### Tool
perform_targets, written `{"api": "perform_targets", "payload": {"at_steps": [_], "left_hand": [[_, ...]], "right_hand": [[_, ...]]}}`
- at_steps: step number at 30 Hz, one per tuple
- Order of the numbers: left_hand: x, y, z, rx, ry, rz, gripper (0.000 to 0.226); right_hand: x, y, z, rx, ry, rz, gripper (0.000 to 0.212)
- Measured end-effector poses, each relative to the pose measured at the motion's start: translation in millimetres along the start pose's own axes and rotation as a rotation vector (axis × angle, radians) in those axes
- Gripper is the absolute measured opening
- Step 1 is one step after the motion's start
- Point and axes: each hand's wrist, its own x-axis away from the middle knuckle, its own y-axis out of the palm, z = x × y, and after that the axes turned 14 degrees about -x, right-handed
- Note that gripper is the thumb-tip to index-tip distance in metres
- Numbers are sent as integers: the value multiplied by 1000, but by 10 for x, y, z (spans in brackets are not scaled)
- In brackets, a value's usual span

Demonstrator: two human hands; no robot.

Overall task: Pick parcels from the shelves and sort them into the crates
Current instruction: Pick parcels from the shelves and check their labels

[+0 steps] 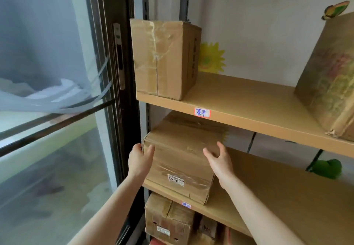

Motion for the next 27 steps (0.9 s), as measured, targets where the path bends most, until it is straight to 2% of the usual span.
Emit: {"api": "perform_targets", "payload": {"at_steps": [2, 6, 9, 11, 15, 18, 21, 23, 26, 27], "left_hand": [[-149, 24, -50, -4, -2, -32, 38], [-319, 38, -146, -81, 105, -116, 32], [-314, -51, -179, -85, 237, -77, 40], [-222, -140, -127, -56, 354, -41, 44], [95, -299, 79, -1, 643, -72, 50], [266, -336, 236, -214, 943, 96, 48], [341, -320, 326, -382, 1112, 142, 48], [388, -257, 305, -469, 1152, 88, 52], [526, -126, 230, -624, 1137, -32, 53], [579, -84, 219, -671, 1122, -47, 52]], "right_hand": [[7, 39, 33, -52, 7, 34, 62], [91, 82, 42, -109, 37, 79, 58], [238, 61, 73, -145, 43, 165, 55], [376, -9, 105, -230, 51, 232, 51], [671, -168, 260, -584, 152, 319, 32], [857, -207, 470, -729, 191, 236, 39], [943, -158, 704, -824, 343, 287, 44], [949, -198, 871, -756, 395, 270, 49], [937, -262, 970, -486, 462, 270, 24], [912, -289, 972, -483, 513, 290, 21]]}}
